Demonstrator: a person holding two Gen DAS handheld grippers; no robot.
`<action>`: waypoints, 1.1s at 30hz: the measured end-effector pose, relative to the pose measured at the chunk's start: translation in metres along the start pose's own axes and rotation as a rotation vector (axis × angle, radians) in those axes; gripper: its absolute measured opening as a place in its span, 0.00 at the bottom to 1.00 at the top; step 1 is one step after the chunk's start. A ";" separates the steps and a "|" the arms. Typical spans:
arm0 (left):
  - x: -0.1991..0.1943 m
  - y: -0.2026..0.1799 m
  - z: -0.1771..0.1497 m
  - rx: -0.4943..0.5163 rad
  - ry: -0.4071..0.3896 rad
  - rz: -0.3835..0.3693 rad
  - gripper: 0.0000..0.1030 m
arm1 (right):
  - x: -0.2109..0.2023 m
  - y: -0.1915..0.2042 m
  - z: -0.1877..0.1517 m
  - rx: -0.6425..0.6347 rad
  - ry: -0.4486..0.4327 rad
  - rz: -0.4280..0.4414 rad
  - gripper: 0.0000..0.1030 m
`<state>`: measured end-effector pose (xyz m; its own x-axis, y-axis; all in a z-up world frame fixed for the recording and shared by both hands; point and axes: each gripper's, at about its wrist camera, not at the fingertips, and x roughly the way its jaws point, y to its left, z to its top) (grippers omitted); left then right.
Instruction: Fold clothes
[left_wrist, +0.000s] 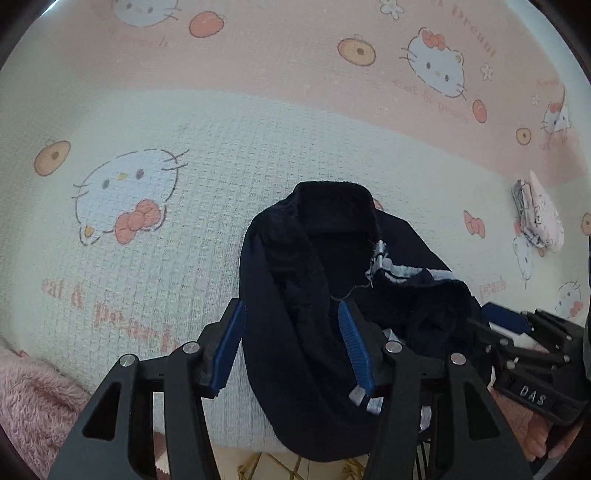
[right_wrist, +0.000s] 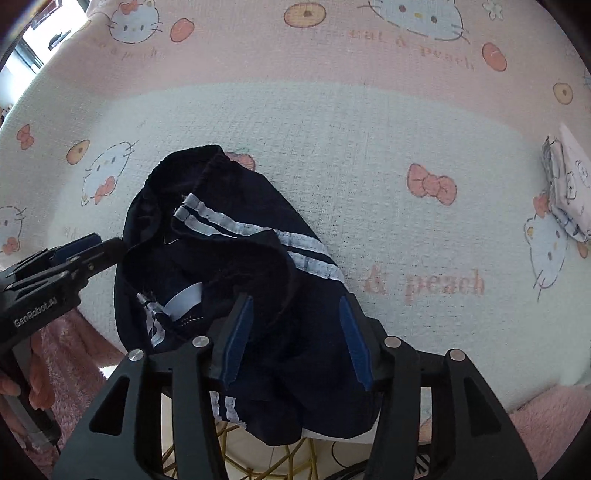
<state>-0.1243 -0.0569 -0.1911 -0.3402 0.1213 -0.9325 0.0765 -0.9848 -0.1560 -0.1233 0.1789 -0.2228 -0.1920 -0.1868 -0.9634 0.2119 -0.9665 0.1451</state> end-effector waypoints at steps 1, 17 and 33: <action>0.005 -0.001 0.007 0.013 -0.004 0.009 0.53 | 0.006 -0.001 -0.002 0.007 0.019 0.001 0.50; -0.008 -0.004 0.038 0.055 0.001 -0.068 0.15 | -0.049 -0.041 0.010 0.067 -0.234 -0.120 0.05; -0.237 0.020 0.043 0.058 -0.502 -0.147 0.09 | -0.294 -0.046 -0.014 0.155 -0.728 -0.071 0.08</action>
<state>-0.0821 -0.1107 0.0404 -0.7515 0.1984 -0.6291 -0.0531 -0.9688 -0.2421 -0.0629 0.2808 0.0510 -0.7978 -0.1404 -0.5864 0.0483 -0.9843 0.1700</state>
